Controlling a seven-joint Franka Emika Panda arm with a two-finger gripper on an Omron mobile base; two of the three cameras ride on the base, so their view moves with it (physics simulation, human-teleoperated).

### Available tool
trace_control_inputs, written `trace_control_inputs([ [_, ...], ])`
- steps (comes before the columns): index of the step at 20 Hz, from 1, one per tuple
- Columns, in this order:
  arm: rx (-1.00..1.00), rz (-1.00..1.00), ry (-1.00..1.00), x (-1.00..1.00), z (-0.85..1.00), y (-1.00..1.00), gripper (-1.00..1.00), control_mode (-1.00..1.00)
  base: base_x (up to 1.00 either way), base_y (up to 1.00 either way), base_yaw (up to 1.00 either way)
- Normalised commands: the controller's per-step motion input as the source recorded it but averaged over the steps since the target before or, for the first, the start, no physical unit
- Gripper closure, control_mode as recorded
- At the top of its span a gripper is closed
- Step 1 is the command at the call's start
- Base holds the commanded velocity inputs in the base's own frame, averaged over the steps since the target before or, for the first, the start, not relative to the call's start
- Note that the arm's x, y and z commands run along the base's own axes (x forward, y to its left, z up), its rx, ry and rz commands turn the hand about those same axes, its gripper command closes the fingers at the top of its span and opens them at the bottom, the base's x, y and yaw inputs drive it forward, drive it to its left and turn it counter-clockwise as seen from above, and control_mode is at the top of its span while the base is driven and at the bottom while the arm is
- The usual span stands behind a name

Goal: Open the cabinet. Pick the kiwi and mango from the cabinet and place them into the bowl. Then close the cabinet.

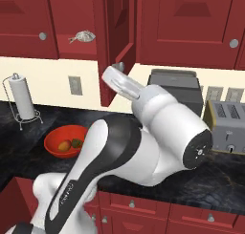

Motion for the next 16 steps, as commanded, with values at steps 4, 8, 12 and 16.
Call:
trace_control_inputs([
  [4, 0.02, 0.3, -0.04, 1.0, -0.27, 0.05, -1.0, -1.0, 0.0, 0.0, 0.0],
  [8, 0.03, 0.09, -0.1, 1.0, -0.19, 0.86, -1.0, -1.0, 0.0, 0.0, 0.0],
  [12, 0.02, 0.0, -0.15, 1.0, -0.09, 1.0, -1.0, -1.0, 0.0, 0.0, 0.0],
  [16, 0.0, 0.0, -0.16, 1.0, -0.12, 1.0, -1.0, -1.0, 0.0, 0.0, 0.0],
])
